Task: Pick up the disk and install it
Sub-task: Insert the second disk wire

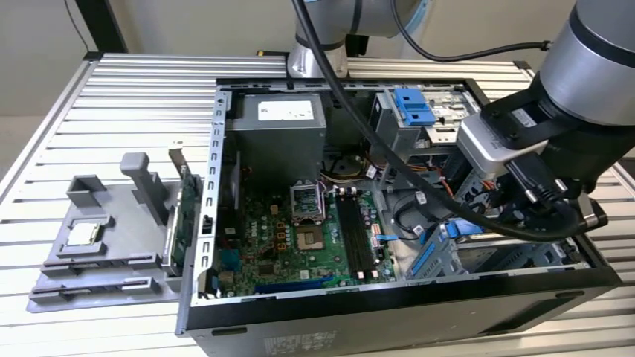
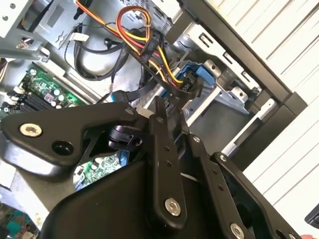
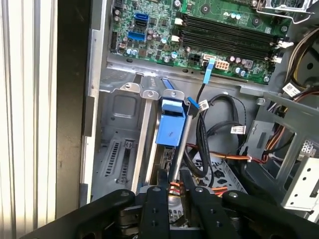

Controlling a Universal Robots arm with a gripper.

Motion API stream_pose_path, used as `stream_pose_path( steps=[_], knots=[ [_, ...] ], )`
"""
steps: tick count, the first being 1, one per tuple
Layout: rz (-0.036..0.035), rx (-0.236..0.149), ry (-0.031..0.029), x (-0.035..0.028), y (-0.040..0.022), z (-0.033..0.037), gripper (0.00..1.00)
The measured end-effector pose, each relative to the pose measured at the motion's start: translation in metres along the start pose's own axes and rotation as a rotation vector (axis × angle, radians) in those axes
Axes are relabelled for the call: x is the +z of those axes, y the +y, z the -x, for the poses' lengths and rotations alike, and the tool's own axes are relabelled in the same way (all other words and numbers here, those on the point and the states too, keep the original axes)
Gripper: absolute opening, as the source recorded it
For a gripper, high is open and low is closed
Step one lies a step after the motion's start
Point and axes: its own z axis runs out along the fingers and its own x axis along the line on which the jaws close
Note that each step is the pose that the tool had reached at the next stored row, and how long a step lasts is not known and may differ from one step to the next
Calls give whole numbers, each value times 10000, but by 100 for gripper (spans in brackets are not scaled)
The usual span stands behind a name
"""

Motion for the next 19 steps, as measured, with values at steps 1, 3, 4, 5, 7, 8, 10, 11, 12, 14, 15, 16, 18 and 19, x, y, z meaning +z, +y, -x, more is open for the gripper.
stream_pose_path(
  steps=[1, 3, 4, 5, 7, 8, 10, 11, 12, 14, 15, 16, 18, 19],
  knots=[
    [5, -7, 27, -8, -5, -5, 100],
    [21, -24, 104, -14, -14, -19, 100],
    [29, -32, 137, -16, -19, -28, 100],
    [37, -41, 177, -15, -25, -34, 100],
    [57, -65, 274, -12, -42, -40, 100],
    [56, -68, 289, -10, -51, -43, 100],
    [58, -79, 333, -4, -74, -47, 100],
    [62, -83, 349, -1, -87, -50, 100],
    [61, -83, 349, 1, -96, -52, 100],
    [61, -83, 349, 3, -104, -53, 0],
    [61, -84, 349, 3, -105, -54, 0],
    [60, -86, 347, 4, -107, -54, 0],
    [61, -100, 345, 4, -109, -55, 0],
    [61, -105, 344, 4, -109, -55, 0]
  ],
)
